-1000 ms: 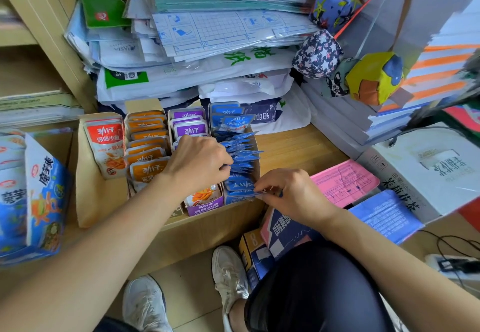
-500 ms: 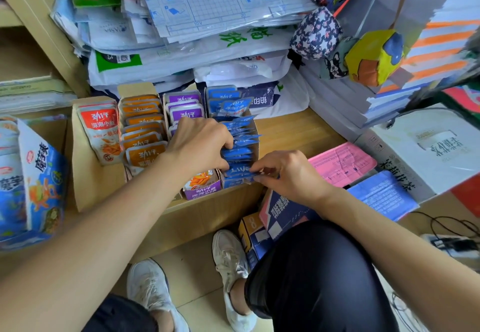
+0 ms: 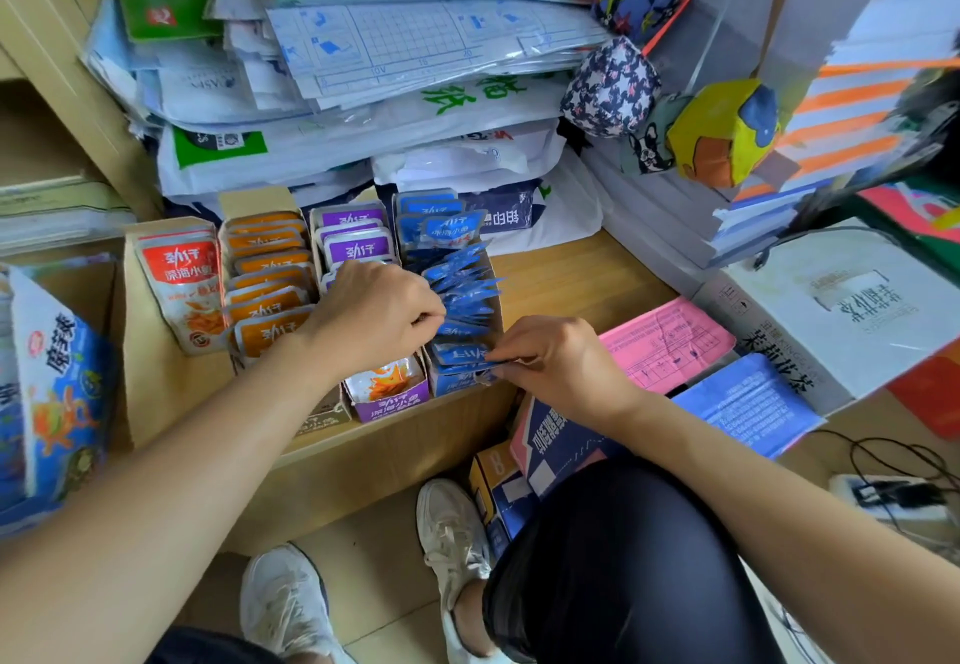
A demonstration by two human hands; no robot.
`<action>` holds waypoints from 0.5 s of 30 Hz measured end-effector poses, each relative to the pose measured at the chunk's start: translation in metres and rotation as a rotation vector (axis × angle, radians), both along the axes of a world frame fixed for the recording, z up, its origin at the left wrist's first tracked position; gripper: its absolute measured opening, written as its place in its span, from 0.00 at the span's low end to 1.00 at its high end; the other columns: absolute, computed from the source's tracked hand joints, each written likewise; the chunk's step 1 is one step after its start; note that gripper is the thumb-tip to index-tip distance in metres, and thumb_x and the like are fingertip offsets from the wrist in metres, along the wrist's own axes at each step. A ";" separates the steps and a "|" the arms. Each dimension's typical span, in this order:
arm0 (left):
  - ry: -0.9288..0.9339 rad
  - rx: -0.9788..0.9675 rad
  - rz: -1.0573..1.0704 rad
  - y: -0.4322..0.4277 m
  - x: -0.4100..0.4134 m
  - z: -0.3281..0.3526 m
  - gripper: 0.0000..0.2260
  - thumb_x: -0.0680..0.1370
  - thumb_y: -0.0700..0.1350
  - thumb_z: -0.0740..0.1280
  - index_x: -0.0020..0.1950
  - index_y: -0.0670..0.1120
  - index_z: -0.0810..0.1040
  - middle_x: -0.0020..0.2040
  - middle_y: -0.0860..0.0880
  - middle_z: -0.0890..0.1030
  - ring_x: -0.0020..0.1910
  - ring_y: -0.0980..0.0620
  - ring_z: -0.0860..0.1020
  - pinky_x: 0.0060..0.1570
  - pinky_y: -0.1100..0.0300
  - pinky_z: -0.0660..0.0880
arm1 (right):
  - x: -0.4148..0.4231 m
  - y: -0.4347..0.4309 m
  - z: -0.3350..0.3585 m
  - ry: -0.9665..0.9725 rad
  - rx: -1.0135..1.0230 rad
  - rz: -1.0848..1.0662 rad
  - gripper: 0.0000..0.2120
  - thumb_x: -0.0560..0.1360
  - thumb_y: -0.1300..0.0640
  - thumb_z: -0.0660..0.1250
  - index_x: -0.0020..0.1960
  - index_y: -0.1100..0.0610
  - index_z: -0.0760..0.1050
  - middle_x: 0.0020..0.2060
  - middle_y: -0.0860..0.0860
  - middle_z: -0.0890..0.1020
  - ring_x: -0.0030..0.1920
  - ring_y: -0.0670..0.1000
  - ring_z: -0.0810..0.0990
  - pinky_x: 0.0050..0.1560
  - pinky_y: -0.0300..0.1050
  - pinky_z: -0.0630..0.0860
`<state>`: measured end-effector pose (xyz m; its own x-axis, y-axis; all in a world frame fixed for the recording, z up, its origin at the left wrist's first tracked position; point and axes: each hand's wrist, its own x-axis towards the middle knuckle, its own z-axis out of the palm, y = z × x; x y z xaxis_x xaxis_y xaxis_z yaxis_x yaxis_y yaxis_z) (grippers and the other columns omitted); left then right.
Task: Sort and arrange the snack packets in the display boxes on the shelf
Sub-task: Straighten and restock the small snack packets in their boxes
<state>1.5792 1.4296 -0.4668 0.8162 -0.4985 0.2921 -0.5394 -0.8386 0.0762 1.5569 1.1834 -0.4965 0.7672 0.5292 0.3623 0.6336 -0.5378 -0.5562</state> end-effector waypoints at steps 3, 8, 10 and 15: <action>-0.036 -0.242 0.017 0.003 -0.004 0.012 0.09 0.76 0.47 0.67 0.41 0.50 0.87 0.36 0.55 0.84 0.35 0.50 0.82 0.36 0.55 0.79 | -0.001 0.001 0.002 -0.009 0.066 -0.074 0.05 0.72 0.63 0.75 0.47 0.58 0.86 0.43 0.48 0.85 0.42 0.43 0.81 0.46 0.40 0.79; 0.022 -0.447 0.137 0.009 -0.003 0.024 0.04 0.78 0.48 0.71 0.47 0.51 0.86 0.38 0.56 0.84 0.36 0.54 0.81 0.39 0.53 0.80 | -0.001 0.003 0.014 -0.085 0.133 -0.202 0.04 0.75 0.64 0.72 0.50 0.60 0.82 0.44 0.47 0.80 0.41 0.44 0.77 0.43 0.32 0.73; 0.068 -0.483 0.139 0.010 -0.003 0.024 0.03 0.78 0.46 0.72 0.47 0.51 0.85 0.38 0.57 0.84 0.37 0.55 0.81 0.40 0.52 0.80 | 0.001 0.004 0.017 -0.045 0.163 -0.206 0.05 0.77 0.64 0.70 0.52 0.61 0.79 0.45 0.48 0.78 0.43 0.46 0.77 0.44 0.36 0.76; 0.187 -0.483 0.155 0.003 -0.006 0.019 0.03 0.78 0.48 0.71 0.46 0.52 0.85 0.37 0.58 0.83 0.38 0.59 0.81 0.42 0.52 0.80 | 0.004 0.013 0.015 0.059 0.092 -0.226 0.11 0.75 0.62 0.72 0.57 0.56 0.75 0.49 0.45 0.77 0.43 0.44 0.79 0.43 0.45 0.80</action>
